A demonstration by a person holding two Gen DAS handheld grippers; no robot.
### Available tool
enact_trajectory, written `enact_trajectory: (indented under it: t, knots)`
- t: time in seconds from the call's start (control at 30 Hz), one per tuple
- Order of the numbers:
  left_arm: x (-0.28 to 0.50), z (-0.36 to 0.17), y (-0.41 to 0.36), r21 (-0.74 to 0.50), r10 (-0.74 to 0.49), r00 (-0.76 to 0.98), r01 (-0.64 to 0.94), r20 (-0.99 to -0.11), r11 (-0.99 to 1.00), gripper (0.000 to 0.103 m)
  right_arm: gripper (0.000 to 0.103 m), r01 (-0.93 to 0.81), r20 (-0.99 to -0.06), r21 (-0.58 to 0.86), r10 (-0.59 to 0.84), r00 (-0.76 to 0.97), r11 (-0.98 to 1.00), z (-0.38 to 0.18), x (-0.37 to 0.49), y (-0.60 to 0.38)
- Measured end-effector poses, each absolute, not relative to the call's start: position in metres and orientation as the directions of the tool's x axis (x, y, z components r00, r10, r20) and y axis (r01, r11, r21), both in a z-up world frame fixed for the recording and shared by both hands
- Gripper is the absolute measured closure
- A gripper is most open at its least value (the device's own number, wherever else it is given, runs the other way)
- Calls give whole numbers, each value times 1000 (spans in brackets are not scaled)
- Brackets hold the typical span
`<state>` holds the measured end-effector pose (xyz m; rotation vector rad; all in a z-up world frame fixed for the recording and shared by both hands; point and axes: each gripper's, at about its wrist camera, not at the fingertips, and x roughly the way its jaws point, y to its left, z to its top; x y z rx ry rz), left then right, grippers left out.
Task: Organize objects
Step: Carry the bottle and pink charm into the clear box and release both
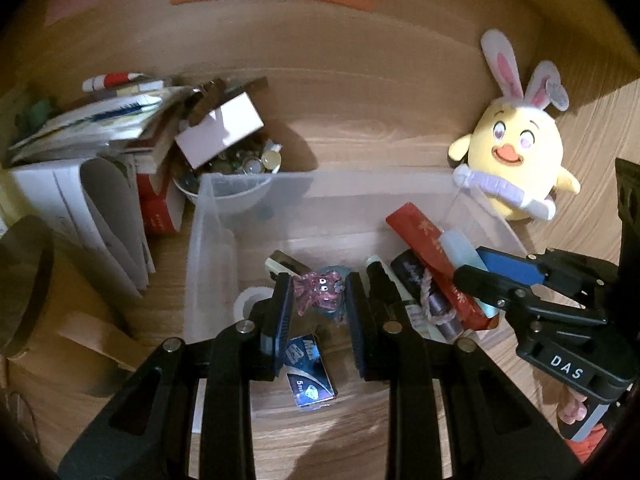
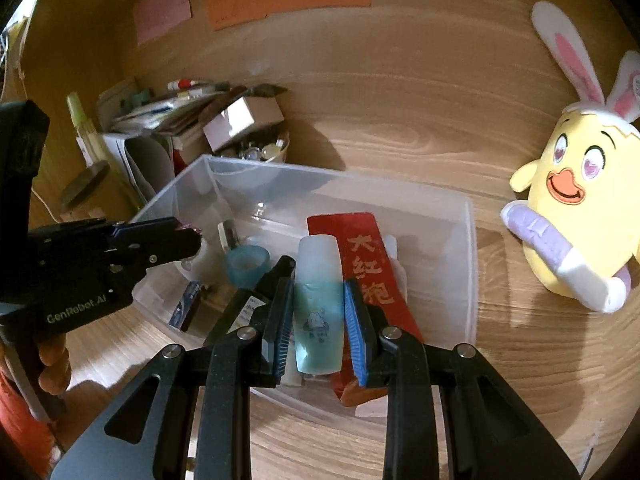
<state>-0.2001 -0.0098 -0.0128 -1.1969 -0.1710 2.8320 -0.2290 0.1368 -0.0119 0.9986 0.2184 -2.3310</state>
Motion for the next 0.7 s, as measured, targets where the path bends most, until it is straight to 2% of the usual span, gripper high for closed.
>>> enact_trajectory:
  t: [0.43,0.5,0.53,0.6,0.63,0.67,0.7]
  knots:
    - [-204,-21,-6,-110,92,-681,-17,-726,-994,76,80,567,-726,21,-402,-558,-823,-22,-231,130]
    - [-203,-20,-6,-114,95,-681,-17,-726,-993,75,75,564,-729,20,-398,-557,-825,-21,-231,132]
    - [-203,-19,-6,-114,96,-682,-18,-725,-993,73,69,563,-730,22,-398,-556,-826,-20,-231,133]
    - [-201,-17,-5,-105,85,-688,-14,-721,-994,61,61,558,-724,27,-401,-562,-829,-17,-229,136]
    - [-200,-15,-5,-99,78,-691,-10,-719,-995,47,57,558,-720,29,-405,-563,-829,-15,-228,138]
    - [-198,-13,-5,-91,68,-699,-4,-712,-996,40,55,560,-717,32,-409,-564,-828,-13,-226,139]
    - [-196,-11,-4,-86,62,-706,-1,-706,-996,39,54,562,-713,32,-413,-566,-826,-10,-223,142]
